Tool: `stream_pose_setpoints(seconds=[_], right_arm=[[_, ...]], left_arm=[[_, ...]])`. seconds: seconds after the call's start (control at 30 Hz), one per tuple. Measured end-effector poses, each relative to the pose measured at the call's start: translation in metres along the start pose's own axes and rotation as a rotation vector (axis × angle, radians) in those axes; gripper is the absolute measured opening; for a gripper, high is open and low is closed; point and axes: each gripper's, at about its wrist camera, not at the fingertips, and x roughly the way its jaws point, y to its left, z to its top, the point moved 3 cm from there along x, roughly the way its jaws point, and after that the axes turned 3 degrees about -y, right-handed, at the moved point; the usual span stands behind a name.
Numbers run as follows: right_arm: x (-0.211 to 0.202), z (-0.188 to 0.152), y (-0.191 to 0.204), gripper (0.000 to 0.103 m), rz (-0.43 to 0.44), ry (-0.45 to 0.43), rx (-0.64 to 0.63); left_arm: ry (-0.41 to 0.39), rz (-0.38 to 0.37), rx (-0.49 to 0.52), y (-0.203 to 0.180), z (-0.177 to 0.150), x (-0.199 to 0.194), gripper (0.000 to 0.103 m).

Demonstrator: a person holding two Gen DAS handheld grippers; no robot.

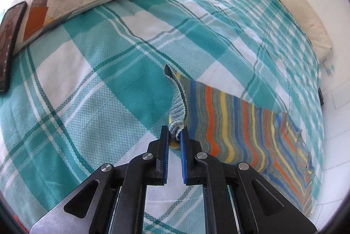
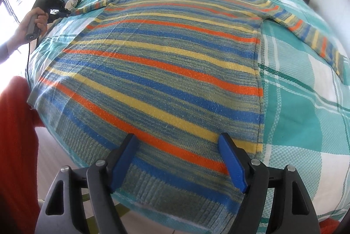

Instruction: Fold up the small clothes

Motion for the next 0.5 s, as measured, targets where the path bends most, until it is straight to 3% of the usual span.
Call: stream_pose_setpoints(seconds=[0.2, 0.37, 0.43, 0.5], right_arm=[[0.000, -0.001, -0.001, 0.076, 0.005, -0.006, 0.004], [0.000, -0.002, -0.002, 0.077, 0.006, -0.002, 0.004], [0.001, -0.002, 0.000, 0.077, 0.001, -0.001, 0.003], [0.002, -0.001, 0.001, 0.078, -0.002, 0.000, 0.002]], left_arm=[[0.052, 0.037, -0.063, 0.018, -0.006, 0.024, 0.006], [0.046, 0.055, -0.031, 0.015, -0.007, 0.028, 0.007], [0.057, 0.048, -0.017, 0.016, -0.007, 0.028, 0.009], [0.059, 0.067, -0.003, 0.019, -0.006, 0.024, 0.021]])
